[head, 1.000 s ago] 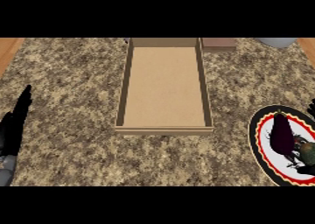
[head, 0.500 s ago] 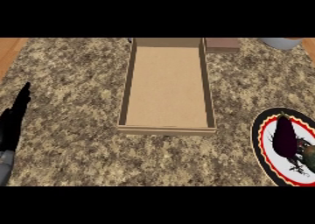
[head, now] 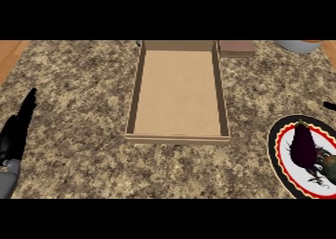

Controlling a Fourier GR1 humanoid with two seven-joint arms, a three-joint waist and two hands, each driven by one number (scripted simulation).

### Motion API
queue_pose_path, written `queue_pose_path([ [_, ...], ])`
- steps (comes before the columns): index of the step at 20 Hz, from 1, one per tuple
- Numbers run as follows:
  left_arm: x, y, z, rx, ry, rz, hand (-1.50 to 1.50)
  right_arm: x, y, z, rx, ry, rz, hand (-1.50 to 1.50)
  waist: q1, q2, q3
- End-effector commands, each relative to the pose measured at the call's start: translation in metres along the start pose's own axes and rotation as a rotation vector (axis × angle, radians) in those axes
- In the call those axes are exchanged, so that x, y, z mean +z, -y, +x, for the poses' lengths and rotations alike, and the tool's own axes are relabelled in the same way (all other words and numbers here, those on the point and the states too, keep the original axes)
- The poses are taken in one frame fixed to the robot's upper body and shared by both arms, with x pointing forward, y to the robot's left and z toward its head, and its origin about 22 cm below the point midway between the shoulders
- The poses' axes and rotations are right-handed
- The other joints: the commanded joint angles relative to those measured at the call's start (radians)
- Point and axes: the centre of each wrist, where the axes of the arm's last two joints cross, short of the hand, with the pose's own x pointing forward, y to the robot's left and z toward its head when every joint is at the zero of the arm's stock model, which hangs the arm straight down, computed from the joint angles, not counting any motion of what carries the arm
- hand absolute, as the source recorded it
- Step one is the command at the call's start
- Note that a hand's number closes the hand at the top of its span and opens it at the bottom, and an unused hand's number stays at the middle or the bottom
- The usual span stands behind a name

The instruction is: Pick the eggplant from the plate and place it in the cardboard box

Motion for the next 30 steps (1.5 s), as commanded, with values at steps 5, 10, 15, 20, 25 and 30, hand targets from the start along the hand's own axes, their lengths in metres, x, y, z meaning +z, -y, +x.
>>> queue_pose_path([
  [5,0.014,-0.003,0.000,0.007,-0.018,-0.005,0.00,-0.045,0.007,0.020,0.047,-0.068,0.184,-1.50,-0.005,-0.004,0.000],
  [10,0.003,-0.014,-0.015,-0.007,-0.002,0.032,0.00,-0.052,-0.021,0.007,0.103,-0.089,0.187,-1.50,-0.014,-0.003,0.000],
  [15,0.019,0.013,-0.010,-0.005,0.002,0.022,0.00,-0.069,-0.005,0.027,0.092,-0.070,0.169,-1.50,-0.019,-0.006,0.000],
  [20,0.022,-0.012,-0.024,-0.003,-0.020,0.001,0.00,-0.077,-0.013,0.037,0.077,-0.041,0.194,-1.50,-0.021,-0.006,-0.001],
  [25,0.003,-0.005,-0.007,-0.004,-0.031,0.022,0.00,-0.081,-0.019,0.047,0.047,0.009,0.223,-1.50,-0.026,-0.007,-0.001],
  [30,0.024,-0.016,-0.011,-0.028,-0.002,0.015,0.00,-0.067,-0.023,0.039,0.041,0.058,0.199,-1.50,-0.019,-0.007,0.000],
])
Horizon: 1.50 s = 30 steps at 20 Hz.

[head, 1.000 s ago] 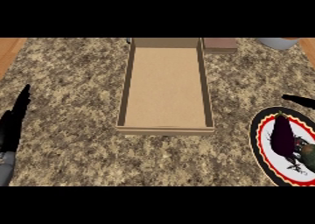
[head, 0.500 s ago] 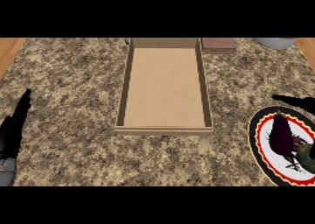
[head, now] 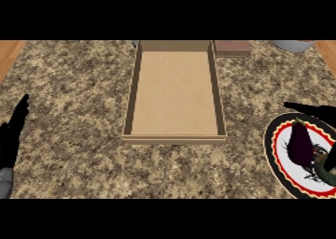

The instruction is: Pick the eggplant from the plate and place it in the cardboard box

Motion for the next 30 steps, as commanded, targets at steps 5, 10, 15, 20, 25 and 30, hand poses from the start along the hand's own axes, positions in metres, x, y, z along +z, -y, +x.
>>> queue_pose_path([
  [5,0.003,0.000,0.007,0.003,-0.008,-0.014,0.00,-0.016,-0.014,0.025,0.026,-0.002,0.071,-1.50,0.001,0.001,0.002],
  [10,-0.012,-0.013,0.017,0.009,-0.015,-0.011,0.00,-0.018,-0.019,0.035,0.044,-0.092,0.101,-1.50,-0.002,0.001,0.001],
  [15,0.003,0.003,0.010,0.014,-0.005,-0.010,0.00,-0.017,-0.044,0.013,0.051,-0.114,0.107,-1.50,0.002,0.002,0.002],
  [20,-0.012,-0.007,0.005,0.026,-0.015,-0.011,0.00,-0.031,-0.039,0.013,0.134,-0.082,-0.109,1.50,0.004,0.004,0.002],
  [25,0.008,0.005,-0.010,0.005,0.000,-0.010,0.00,-0.044,-0.032,0.012,0.201,-0.094,-0.215,1.50,0.011,0.005,0.002],
  [30,-0.005,0.008,0.015,0.028,0.028,-0.036,0.00,-0.062,0.008,0.036,0.296,0.056,-0.307,1.50,0.037,0.013,0.004],
])
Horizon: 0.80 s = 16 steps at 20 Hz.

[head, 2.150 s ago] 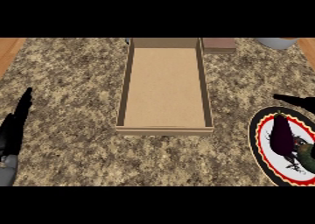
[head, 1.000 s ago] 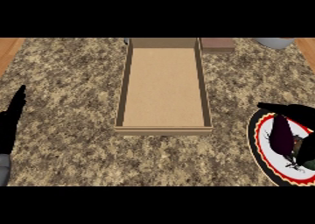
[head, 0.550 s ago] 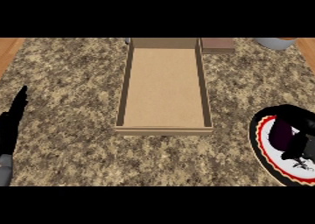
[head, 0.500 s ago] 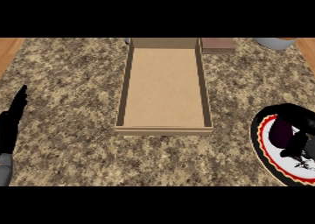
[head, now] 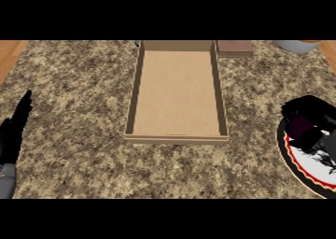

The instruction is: Pick the eggplant from the plate and place it in the cardboard box

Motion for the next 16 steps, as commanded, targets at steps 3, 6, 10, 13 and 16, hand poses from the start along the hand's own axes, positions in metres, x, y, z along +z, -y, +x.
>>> queue_pose_path([
  [3,-0.011,0.008,0.024,-0.004,0.077,-0.054,0.00,-0.046,0.073,0.037,0.121,0.284,-0.089,1.50,0.081,0.030,0.009],
  [6,-0.010,0.020,0.025,0.009,0.073,-0.065,0.00,-0.049,0.115,0.041,0.197,0.365,-0.177,1.50,0.089,0.035,0.009],
  [10,-0.010,0.028,0.021,0.012,0.066,-0.042,0.00,-0.050,0.144,0.037,0.150,0.448,-0.302,1.50,0.083,0.035,0.008],
  [13,-0.014,0.017,0.017,-0.006,0.060,-0.023,0.00,-0.050,0.161,0.041,0.105,0.579,-0.440,1.50,0.063,0.029,0.007],
  [16,-0.016,0.013,0.022,-0.010,0.061,-0.027,0.00,-0.058,0.178,0.054,0.075,0.692,-0.479,1.50,0.061,0.024,0.006],
])
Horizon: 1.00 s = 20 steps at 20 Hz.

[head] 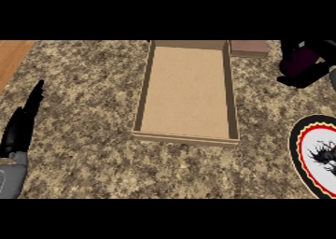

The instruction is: Pick the eggplant from the plate and place it in the cardboard box

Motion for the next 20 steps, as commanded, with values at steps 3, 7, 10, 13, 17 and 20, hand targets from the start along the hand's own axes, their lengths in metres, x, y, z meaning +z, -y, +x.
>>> queue_pose_path([
  [3,0.003,-0.001,-0.011,-0.004,-0.022,-0.005,0.00,-0.041,0.024,0.010,-0.065,0.199,-0.061,1.50,-0.006,-0.006,-0.002],
  [7,0.012,-0.005,-0.015,0.001,-0.021,0.010,0.00,-0.069,0.017,0.023,-0.191,0.245,-0.028,1.50,-0.016,-0.015,-0.003],
  [10,0.000,0.000,-0.009,0.009,-0.032,0.004,0.00,-0.096,0.017,0.038,-0.282,0.280,-0.026,1.50,-0.032,-0.014,-0.004],
  [13,0.007,-0.013,-0.022,-0.006,-0.045,0.015,0.00,-0.125,0.010,0.057,-0.360,0.258,0.002,1.50,-0.038,-0.020,-0.004],
  [17,-0.006,-0.022,0.003,0.011,-0.045,0.018,0.00,-0.161,-0.013,0.088,-0.419,0.243,0.016,1.50,-0.046,-0.022,-0.004],
  [20,0.003,-0.014,-0.012,-0.009,-0.024,0.006,0.00,-0.182,-0.014,0.105,-0.469,0.197,0.047,1.50,-0.032,-0.017,-0.004],
])
